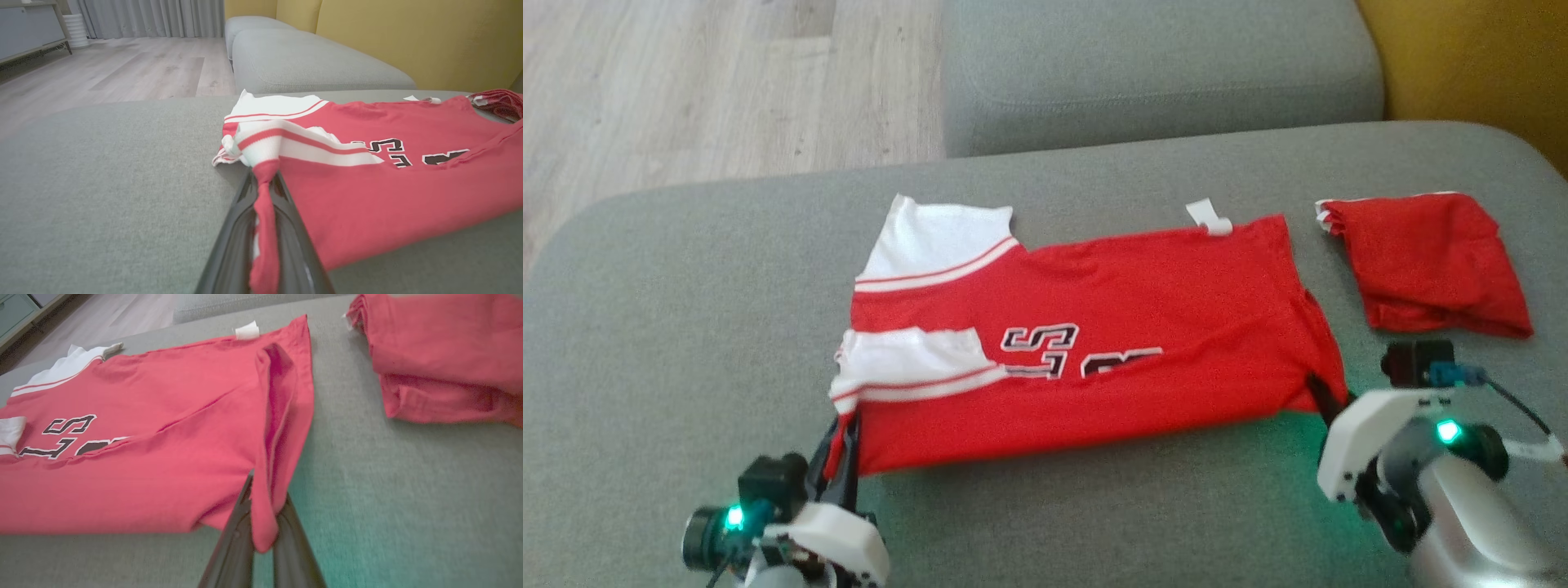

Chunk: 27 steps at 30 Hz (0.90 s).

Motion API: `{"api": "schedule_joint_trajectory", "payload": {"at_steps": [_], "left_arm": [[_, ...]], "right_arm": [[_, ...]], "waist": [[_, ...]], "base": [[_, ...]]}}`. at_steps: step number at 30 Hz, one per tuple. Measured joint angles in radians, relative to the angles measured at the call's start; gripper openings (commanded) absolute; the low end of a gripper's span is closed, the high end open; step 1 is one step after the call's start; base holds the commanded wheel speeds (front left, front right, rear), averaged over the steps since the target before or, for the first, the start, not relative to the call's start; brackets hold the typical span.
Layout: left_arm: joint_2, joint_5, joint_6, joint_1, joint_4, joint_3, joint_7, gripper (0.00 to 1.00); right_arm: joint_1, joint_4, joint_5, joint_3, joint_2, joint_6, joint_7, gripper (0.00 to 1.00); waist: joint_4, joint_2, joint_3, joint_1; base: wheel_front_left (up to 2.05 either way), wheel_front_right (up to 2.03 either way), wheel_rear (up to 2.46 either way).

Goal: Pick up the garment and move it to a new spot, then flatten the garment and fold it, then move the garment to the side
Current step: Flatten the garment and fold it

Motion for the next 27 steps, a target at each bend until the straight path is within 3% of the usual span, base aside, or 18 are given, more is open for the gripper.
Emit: {"api": "schedule_joint_trajectory", "payload": {"at_steps": [8,9,10,11,12,13,14,21,27], "left_arm": [[0.0,-0.017,-0.001,0.067,-0.07,-0.027,0.081,0.0],[0.0,-0.017,-0.001,0.071,-0.075,-0.031,0.088,0.0],[0.0,-0.017,-0.001,0.072,-0.077,-0.032,0.095,0.0],[0.0,-0.017,-0.001,0.072,-0.079,-0.033,0.099,0.05],[0.0,-0.017,0.0,0.072,-0.081,-0.033,0.102,0.4],[0.0,-0.017,0.0,0.072,-0.083,-0.034,0.102,0.87],[0.0,-0.017,0.005,0.072,-0.085,-0.034,0.102,1.0],[0.0,-0.035,0.045,0.051,-0.13,-0.003,0.013,1.0],[0.001,-0.036,0.044,-0.04,-0.218,0.013,-0.022,1.0]], "right_arm": [[0.165,-0.174,0.017,-0.071,-0.009,0.0,0.096,0.0],[0.177,-0.193,0.01,-0.083,-0.006,0.0,0.098,0.31],[0.189,-0.213,-0.002,-0.1,0.0,0.0,0.098,1.0],[0.196,-0.231,-0.011,-0.114,0.009,0.0,0.098,1.0],[0.201,-0.25,-0.017,-0.126,0.017,0.0,0.098,1.0],[0.206,-0.273,-0.025,-0.136,0.023,0.0,0.096,1.0],[0.209,-0.295,-0.035,-0.145,0.028,0.0,0.087,1.0],[0.205,-0.405,-0.155,-0.221,0.065,0.0,-0.051,1.0],[0.152,-0.445,-0.235,-0.25,0.112,0.0,-0.169,1.0]], "waist": [[0.0,0.0,-0.027,0.0002],[0.0,0.0001,-0.026,0.0001],[0.0,0.0,-0.025,0.0001],[0.0,0.0,-0.022,0.0002],[0.0,0.0,-0.019,0.0002],[0.0,0.0,-0.015,0.0003],[-0.001,0.0,-0.011,0.0002],[-0.009,0.0,0.021,0.0003],[-0.018,0.0,0.065,0.0004]], "base": [[0.0,0.0,0.0],[0.0,0.0,0.0],[0.0,0.0,0.0],[0.0,0.0,0.0],[0.0,0.0,0.0],[0.0,0.0,0.0],[0.0,0.0,0.0],[0.0,0.0,0.0],[0.0,0.0,0.0]]}}
